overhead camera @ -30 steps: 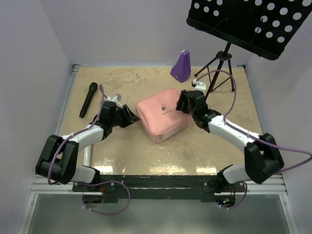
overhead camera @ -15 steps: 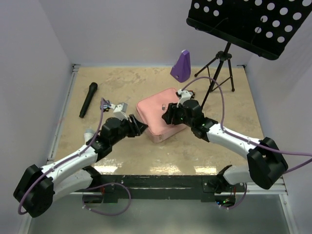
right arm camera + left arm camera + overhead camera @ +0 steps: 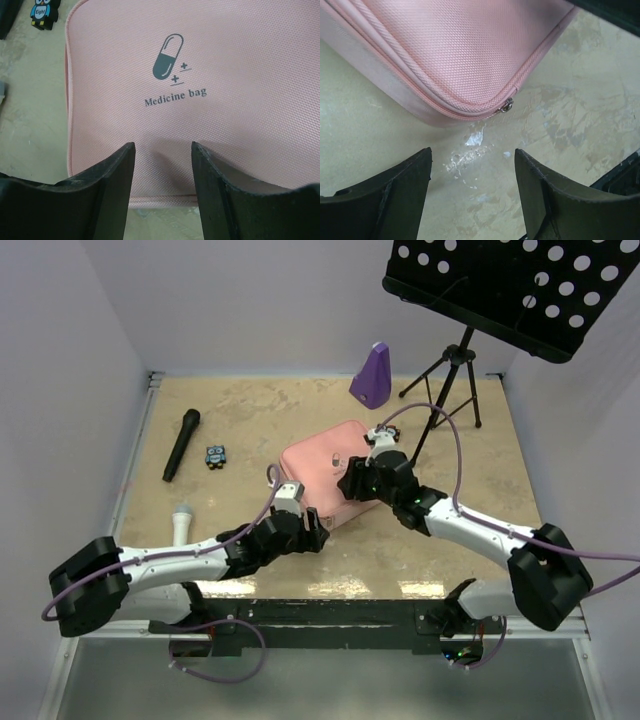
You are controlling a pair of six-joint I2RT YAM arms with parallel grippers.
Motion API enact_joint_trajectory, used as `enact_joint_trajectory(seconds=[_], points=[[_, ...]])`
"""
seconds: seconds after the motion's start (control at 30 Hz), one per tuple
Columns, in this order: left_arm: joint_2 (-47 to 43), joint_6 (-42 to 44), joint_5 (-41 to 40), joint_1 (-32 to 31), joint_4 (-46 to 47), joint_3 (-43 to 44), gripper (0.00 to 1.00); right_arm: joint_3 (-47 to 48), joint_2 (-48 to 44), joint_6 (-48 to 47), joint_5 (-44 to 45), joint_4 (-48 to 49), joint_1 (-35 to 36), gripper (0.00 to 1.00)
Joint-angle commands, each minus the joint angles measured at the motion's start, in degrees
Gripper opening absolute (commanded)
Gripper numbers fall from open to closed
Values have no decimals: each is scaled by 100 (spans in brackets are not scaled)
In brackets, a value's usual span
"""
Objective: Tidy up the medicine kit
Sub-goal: Adjust the medicine box at the center of the board, then zip the medicine box at the center of the board.
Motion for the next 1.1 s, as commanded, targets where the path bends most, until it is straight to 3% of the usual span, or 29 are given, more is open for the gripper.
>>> enact_joint_trajectory(seconds=[0.0, 0.13, 0.3, 0.43, 0.6, 0.77, 1.07], points=[[-665, -515, -968, -44, 78, -160, 71, -156, -610, 167, 525, -309, 128, 51], [-1458, -420, -1276, 35, 624, -663, 63, -464, -1032, 474, 578, -502, 339, 42], [-1389, -210, -1277, 456, 239, -225, 61, -772, -1103, 773, 648, -660, 621, 33], [-950, 107, -1005, 764, 71, 355, 61, -895, -989, 888, 570, -600, 832, 48], [-432, 292, -522, 896, 255, 681, 59, -1386, -1357, 967, -62, 251, 850, 60], [78, 275, -310, 914, 80, 866, 56, -1686, -1525, 800, -379, 1026, 850, 65], [615, 90, -205, 1134, -140, 954, 52, -1528, -990, 422, -705, 1484, 867, 68]])
